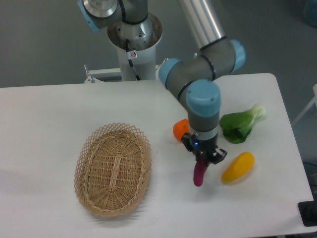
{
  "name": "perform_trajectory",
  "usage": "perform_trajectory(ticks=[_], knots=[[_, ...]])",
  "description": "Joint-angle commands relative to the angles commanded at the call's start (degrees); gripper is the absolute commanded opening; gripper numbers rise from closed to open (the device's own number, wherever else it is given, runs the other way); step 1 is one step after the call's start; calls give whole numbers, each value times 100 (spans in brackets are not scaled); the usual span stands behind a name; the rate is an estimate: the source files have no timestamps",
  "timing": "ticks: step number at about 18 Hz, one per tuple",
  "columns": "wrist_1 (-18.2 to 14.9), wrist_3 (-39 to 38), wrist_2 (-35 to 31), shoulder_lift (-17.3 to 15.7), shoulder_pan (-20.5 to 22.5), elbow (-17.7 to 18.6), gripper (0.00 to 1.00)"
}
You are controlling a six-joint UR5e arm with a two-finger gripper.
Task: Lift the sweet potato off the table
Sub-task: 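Lift the gripped sweet potato up off the table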
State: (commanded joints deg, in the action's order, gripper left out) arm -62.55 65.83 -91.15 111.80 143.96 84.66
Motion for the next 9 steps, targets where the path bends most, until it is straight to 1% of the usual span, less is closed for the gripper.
perform_trajectory(ticks=[2,3,5,9], knots=[[-467,0,289,-176,0,-282,18],[-565,0,456,-281,9,-327,18],[-601,-9,650,-387,61,-336,19],[-636,0,651,-431,79,-327,19]])
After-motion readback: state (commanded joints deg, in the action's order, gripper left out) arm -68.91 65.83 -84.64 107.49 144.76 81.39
